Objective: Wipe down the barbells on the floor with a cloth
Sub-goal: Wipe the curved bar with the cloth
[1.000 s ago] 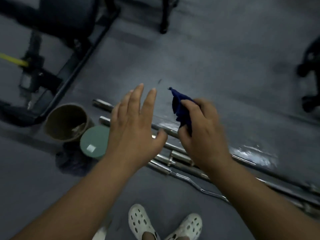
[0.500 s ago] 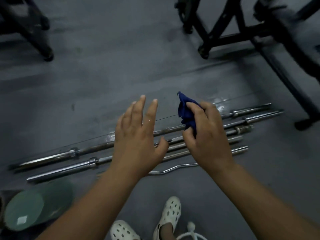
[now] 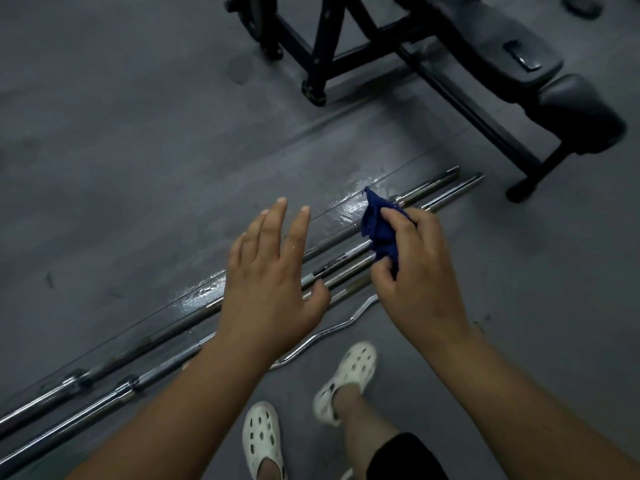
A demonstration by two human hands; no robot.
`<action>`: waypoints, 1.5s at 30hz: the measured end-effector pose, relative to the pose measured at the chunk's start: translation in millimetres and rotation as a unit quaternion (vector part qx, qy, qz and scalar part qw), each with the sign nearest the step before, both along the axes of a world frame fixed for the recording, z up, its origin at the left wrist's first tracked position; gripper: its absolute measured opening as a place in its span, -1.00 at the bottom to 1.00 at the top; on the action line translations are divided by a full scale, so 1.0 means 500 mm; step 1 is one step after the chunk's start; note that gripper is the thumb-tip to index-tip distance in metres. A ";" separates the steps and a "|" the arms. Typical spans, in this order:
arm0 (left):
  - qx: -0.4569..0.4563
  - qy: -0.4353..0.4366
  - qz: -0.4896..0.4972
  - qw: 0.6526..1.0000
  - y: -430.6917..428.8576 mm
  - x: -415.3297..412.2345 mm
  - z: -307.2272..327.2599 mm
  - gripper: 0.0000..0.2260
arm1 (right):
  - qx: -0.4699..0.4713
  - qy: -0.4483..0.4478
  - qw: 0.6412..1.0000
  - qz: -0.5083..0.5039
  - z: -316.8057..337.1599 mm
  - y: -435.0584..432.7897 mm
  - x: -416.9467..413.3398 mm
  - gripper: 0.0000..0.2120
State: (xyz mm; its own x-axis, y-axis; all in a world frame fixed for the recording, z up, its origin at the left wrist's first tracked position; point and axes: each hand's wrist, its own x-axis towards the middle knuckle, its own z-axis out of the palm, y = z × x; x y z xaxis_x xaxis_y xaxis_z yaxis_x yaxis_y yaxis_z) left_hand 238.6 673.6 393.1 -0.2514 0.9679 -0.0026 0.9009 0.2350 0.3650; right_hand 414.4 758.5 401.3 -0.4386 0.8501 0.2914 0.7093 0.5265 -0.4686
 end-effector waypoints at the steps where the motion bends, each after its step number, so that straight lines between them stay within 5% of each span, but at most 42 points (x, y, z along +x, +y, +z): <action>1: 0.001 -0.003 0.000 1.000 0.013 0.010 -0.005 -0.20 | -0.004 -0.004 1.000 -0.004 -0.008 0.011 0.013 -0.47; 8: -0.011 -0.008 0.027 1.000 0.123 0.115 -0.093 -0.21 | -0.038 -0.018 0.999 0.012 -0.099 0.137 0.117 -0.45; 17: -0.082 -0.045 0.078 0.993 0.218 0.298 -0.355 -0.20 | -0.072 -0.043 0.993 0.088 -0.328 0.306 0.258 -0.44; 30: -0.091 -0.034 0.059 0.994 0.191 0.333 -0.963 -0.21 | -0.104 -0.060 0.992 0.039 -0.923 0.264 0.265 -0.48; 36: -0.104 -0.032 0.033 0.993 0.207 0.370 -1.219 -0.20 | -0.119 -0.005 0.990 -0.078 -1.172 0.286 0.252 -0.66; 45: -0.114 -0.003 0.005 0.994 0.244 0.386 -1.341 -0.18 | -0.134 0.023 0.984 -0.115 -1.323 0.276 0.255 -0.68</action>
